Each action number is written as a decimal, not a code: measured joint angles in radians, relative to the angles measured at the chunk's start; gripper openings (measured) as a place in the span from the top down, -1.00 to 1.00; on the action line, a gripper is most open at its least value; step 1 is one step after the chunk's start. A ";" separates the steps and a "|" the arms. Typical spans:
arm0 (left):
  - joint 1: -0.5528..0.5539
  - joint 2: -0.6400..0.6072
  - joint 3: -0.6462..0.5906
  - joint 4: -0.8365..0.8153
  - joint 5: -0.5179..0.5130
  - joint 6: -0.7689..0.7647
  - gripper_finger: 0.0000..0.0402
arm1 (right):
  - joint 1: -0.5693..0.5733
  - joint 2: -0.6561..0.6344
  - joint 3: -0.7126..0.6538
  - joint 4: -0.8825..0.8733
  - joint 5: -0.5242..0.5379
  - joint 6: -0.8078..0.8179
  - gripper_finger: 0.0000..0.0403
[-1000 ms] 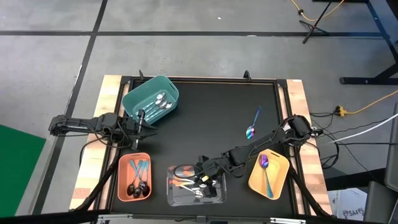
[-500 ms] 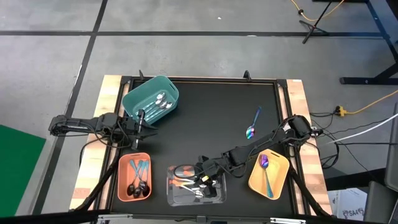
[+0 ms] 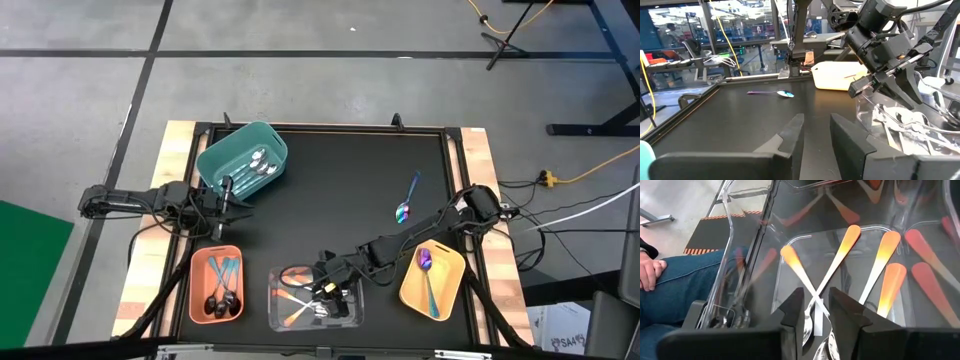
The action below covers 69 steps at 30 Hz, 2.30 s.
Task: Sort silverware by color (type)
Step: Put the purple spoon into the yellow bin
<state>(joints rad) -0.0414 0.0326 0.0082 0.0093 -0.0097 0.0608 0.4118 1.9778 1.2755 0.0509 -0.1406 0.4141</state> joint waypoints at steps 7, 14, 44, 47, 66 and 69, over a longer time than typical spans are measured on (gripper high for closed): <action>0.000 0.000 0.000 0.000 0.000 0.000 0.56 | 0.000 0.000 0.000 0.000 0.001 0.000 0.62; 0.000 0.000 0.000 0.000 0.000 0.000 0.56 | 0.000 0.000 0.000 0.000 0.001 0.000 0.62; 0.000 0.000 0.000 0.000 0.000 0.000 0.56 | -0.027 -0.292 0.369 -1.007 0.150 -0.137 0.62; 0.000 0.000 0.000 0.000 0.000 0.000 0.56 | -0.041 -0.351 0.362 -1.107 0.188 -0.141 0.62; 0.000 0.000 0.000 0.000 0.000 0.000 0.56 | -0.254 -0.975 -0.223 -1.252 0.498 0.259 0.62; 0.000 0.000 0.000 0.000 0.000 0.000 0.56 | -0.338 -1.030 -0.326 -1.215 0.540 0.388 0.62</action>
<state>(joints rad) -0.0414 0.0330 0.0082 0.0095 -0.0097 0.0608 0.0737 0.9482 0.9493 -1.1643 0.3999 0.8026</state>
